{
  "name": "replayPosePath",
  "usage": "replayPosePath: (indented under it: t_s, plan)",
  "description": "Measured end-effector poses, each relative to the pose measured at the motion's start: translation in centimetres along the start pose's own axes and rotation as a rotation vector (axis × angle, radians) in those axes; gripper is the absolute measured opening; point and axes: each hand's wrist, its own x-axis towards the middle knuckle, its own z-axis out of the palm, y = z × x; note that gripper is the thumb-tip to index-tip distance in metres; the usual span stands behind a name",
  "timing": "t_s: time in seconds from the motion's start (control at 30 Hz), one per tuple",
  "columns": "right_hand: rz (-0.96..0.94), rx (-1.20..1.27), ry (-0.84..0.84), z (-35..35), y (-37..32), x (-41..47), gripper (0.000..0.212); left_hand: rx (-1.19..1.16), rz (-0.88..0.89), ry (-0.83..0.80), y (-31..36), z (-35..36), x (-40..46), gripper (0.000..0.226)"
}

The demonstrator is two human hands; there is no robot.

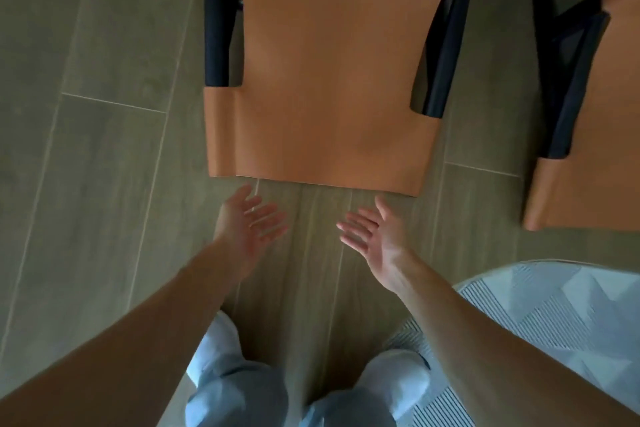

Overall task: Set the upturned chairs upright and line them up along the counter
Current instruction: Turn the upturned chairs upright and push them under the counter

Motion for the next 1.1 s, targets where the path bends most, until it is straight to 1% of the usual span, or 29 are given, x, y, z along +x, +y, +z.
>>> replayPosePath:
  t_s: [0.07, 0.17, 0.2, 0.3, 0.4, 0.43, 0.47, 0.5, 0.53, 0.6, 0.63, 0.73, 0.83, 0.9, 0.93, 1.1]
  plan:
    - [0.021, 0.102, -0.002, 0.0, 0.8, 2.9, 0.059, -0.030, -0.001, -0.009, -0.8, 0.1, 2.7, 0.050]
    - [0.017, 0.332, 0.013, 0.2, 0.7, 6.7, 0.066, -0.094, 0.007, -0.039, -1.2, 0.9, 6.4, 0.053]
    - [0.018, 0.408, 0.018, 0.1, 0.5, 7.7, 0.067, -0.128, 0.012, -0.060, -1.2, 1.3, 7.4, 0.050]
    - [0.030, 0.578, 0.002, 0.1, 0.2, 9.5, 0.071, -0.250, 0.022, -0.091, -0.8, 2.2, 9.3, 0.030]
    - [0.022, 0.622, -0.020, 0.0, 0.7, 10.0, 0.067, -0.331, 0.022, -0.082, -0.7, 2.3, 9.3, 0.031]
    - [0.025, 0.628, -0.019, 0.2, 0.7, 9.9, 0.065, -0.338, 0.033, -0.098, -0.5, 2.2, 9.2, 0.025]
    - [0.027, 0.634, -0.014, 0.4, 0.6, 9.7, 0.064, -0.346, 0.034, -0.120, -0.6, 2.2, 9.1, 0.012]
    - [0.028, 0.645, -0.012, 0.6, 0.3, 9.4, 0.063, -0.366, 0.021, -0.141, -0.4, 2.4, 8.8, 0.006]
    - [0.032, 0.655, -0.016, 0.8, -0.1, 8.9, 0.061, -0.384, 0.010, -0.141, -0.3, 2.5, 8.6, 0.013]
    - [0.043, 0.657, -0.019, 1.0, -0.7, 7.7, 0.055, -0.386, 0.005, -0.121, -0.1, 2.7, 7.9, 0.020]
    - [0.046, 0.653, -0.023, 1.0, -0.9, 7.0, 0.051, -0.374, 0.005, -0.115, 0.0, 2.8, 7.2, 0.020]
    - [0.059, 0.594, -0.031, 1.2, -1.4, 4.0, 0.046, -0.402, 0.014, -0.092, 0.6, 3.0, 4.3, 0.019]
    - [0.069, 0.563, -0.022, 1.2, -2.5, -0.3, 0.047, -0.385, 0.010, -0.066, 1.6, 3.0, -0.3, 0.013]
    - [0.064, 0.530, -0.001, 1.2, -3.6, -3.6, 0.043, -0.354, 0.008, -0.074, 2.2, 2.9, -3.8, 0.007]
    - [0.064, 0.512, 0.017, 1.1, -4.3, -5.4, 0.039, -0.346, 0.005, -0.072, 2.4, 2.9, -5.5, 0.007]
    - [0.062, 0.501, 0.087, 1.2, -8.8, -16.6, 0.029, -0.328, -0.014, -0.038, 4.5, 4.1, -15.8, 0.021]
